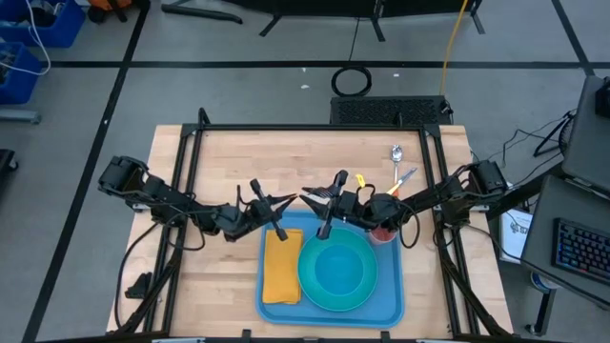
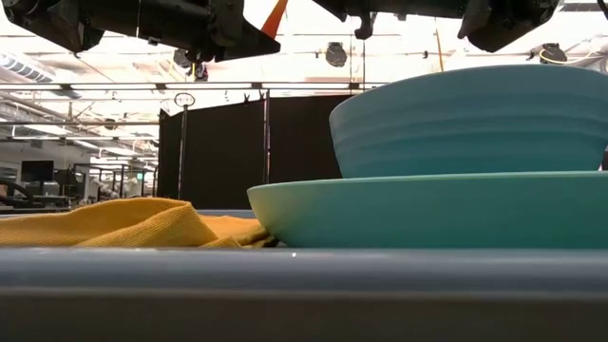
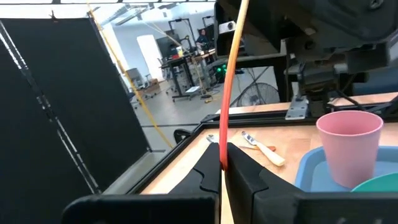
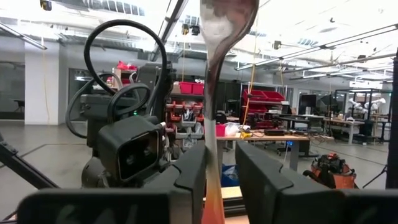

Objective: Set up tray
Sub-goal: Put the orange fork on top of the napkin

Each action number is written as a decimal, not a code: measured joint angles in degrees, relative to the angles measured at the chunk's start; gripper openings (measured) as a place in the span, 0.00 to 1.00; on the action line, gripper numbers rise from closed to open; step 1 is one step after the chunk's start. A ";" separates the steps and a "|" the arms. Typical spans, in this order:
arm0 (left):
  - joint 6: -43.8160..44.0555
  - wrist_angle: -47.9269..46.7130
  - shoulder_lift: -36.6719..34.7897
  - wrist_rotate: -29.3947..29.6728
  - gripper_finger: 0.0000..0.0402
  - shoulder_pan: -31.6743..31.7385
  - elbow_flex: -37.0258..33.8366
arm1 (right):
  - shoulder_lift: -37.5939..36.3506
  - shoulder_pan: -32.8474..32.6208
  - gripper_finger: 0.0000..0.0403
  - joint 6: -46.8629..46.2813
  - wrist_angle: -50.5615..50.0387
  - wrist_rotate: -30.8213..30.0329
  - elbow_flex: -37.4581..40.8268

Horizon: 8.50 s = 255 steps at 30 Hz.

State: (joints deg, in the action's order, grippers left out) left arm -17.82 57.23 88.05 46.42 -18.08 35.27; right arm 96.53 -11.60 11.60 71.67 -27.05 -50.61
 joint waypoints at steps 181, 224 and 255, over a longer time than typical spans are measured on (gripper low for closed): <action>85.99 6.38 38.49 22.51 0.01 -39.70 15.67 | 5.68 4.35 0.40 -26.28 -62.13 45.16 -26.67; 83.65 6.20 38.49 22.77 0.01 -39.64 15.63 | 5.60 4.35 0.00 -26.79 -59.72 45.25 -26.69; 69.00 10.67 38.54 26.58 0.05 -45.60 15.54 | 5.60 2.96 0.00 -30.14 -60.34 32.67 -26.69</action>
State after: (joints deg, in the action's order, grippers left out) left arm 51.18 67.90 126.59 73.00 -63.68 50.81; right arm 102.13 -8.64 -18.55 11.33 5.61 -77.30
